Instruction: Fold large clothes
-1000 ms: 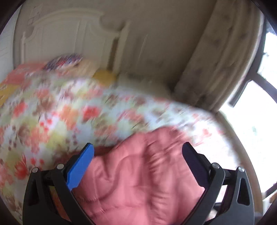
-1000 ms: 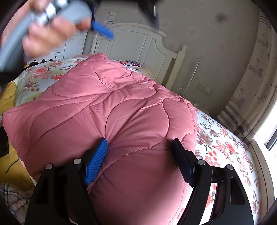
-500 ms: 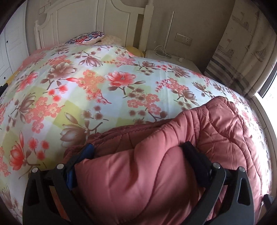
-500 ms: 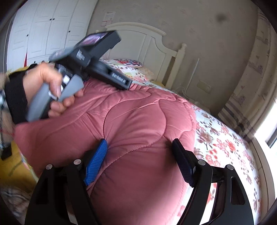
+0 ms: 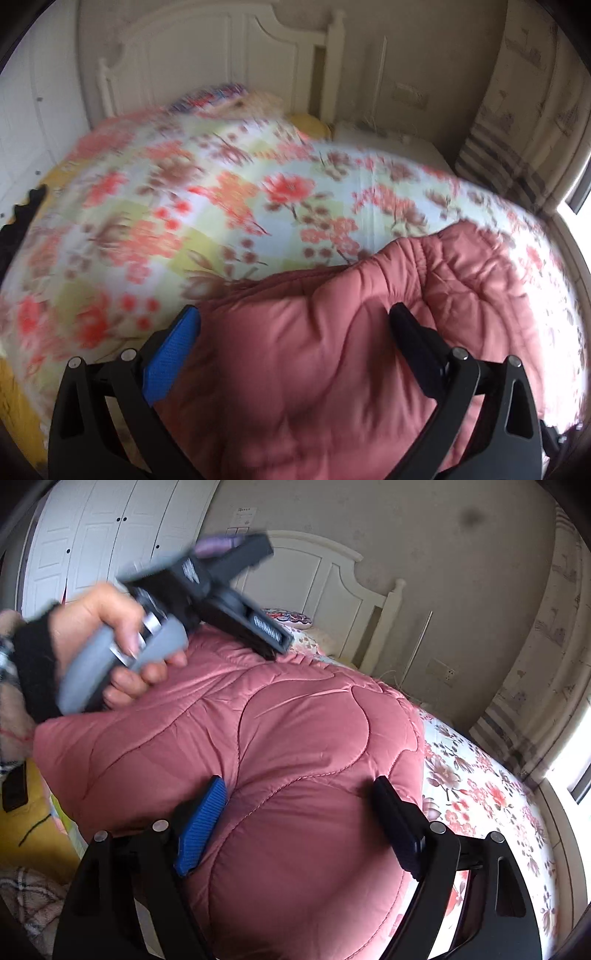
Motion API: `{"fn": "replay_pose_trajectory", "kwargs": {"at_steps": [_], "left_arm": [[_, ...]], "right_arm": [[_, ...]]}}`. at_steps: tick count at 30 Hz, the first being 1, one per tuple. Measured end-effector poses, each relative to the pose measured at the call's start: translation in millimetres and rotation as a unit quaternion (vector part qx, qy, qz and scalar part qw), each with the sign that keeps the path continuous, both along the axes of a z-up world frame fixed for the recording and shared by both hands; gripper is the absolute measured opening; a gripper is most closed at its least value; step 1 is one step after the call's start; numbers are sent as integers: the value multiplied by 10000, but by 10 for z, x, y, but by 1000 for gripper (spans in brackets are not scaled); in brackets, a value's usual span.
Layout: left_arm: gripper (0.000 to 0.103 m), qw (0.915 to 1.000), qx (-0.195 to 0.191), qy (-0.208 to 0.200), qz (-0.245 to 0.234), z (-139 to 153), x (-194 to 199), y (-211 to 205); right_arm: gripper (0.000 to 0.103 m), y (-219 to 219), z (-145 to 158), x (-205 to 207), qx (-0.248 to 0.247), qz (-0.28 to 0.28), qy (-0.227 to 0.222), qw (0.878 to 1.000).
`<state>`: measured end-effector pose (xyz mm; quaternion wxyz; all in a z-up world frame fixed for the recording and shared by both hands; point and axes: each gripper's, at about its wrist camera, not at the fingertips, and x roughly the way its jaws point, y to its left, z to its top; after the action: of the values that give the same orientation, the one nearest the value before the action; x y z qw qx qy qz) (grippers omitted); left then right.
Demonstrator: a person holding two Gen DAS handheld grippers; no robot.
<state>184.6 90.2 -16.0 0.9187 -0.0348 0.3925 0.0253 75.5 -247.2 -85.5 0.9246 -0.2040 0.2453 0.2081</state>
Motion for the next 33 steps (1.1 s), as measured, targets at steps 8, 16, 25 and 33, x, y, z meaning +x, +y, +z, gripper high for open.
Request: {"fn": "replay_pose_trajectory", "kwargs": {"at_steps": [8, 16, 25, 33], "left_arm": [[101, 9932, 934, -591, -374, -73, -483, -434], [101, 9968, 439, -423, -523, -387, -340, -215], [101, 9977, 250, -414, -484, -386, -371, -175], [101, 9981, 39, -277, -543, -388, -312, -78]], "right_arm": [[80, -11, -3, 35, 91, -58, 34, 9999], [82, -139, 234, -45, 312, 27, 202, 9993], [93, -1, -33, -143, -135, 41, 106, 9998], [93, -69, 69, -96, 32, 89, 302, 9995]]}}
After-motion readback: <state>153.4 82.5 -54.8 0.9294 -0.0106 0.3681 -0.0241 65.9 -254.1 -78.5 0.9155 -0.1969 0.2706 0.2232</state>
